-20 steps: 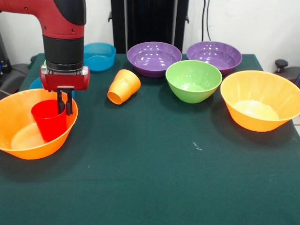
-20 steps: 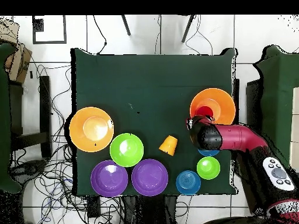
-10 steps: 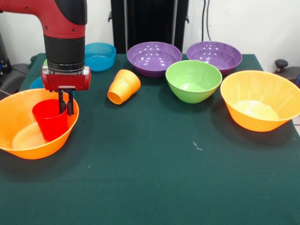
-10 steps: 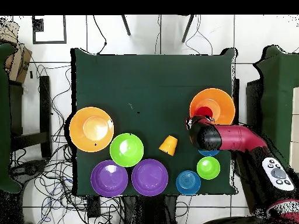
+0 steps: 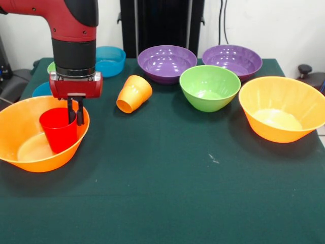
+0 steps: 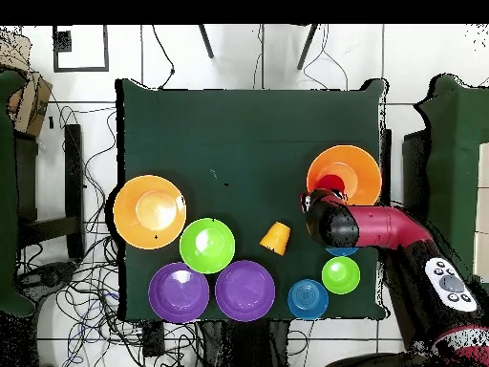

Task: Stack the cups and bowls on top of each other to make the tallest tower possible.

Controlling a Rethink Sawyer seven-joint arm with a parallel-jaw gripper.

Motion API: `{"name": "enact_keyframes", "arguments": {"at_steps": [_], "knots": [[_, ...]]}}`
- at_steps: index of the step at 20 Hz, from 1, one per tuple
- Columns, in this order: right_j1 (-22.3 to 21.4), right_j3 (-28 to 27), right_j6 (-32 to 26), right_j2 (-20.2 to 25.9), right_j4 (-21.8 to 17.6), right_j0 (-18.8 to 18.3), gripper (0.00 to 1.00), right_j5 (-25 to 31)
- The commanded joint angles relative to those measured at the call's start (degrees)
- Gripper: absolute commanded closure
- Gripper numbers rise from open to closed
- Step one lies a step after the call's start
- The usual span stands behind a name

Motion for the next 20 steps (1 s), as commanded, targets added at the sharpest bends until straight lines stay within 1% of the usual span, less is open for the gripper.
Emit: {"name": "enact_keyframes", "arguments": {"at_steps": [1, 6, 12, 17, 20], "knots": [[3.78, 5.45, 8.79, 0.07, 1.43, 4.78, 1.00, -2.91], [3.64, 6.25, 10.12, -1.25, 2.44, 6.35, 1.00, -4.29], [3.87, 5.87, 9.77, -1.70, 4.04, 6.64, 1.00, -4.37], [4.29, 5.44, 9.04, -1.85, 5.43, 6.49, 1.00, -4.23], [4.07, 6.00, 8.51, -1.98, 5.79, 5.64, 1.00, -4.53]]}}
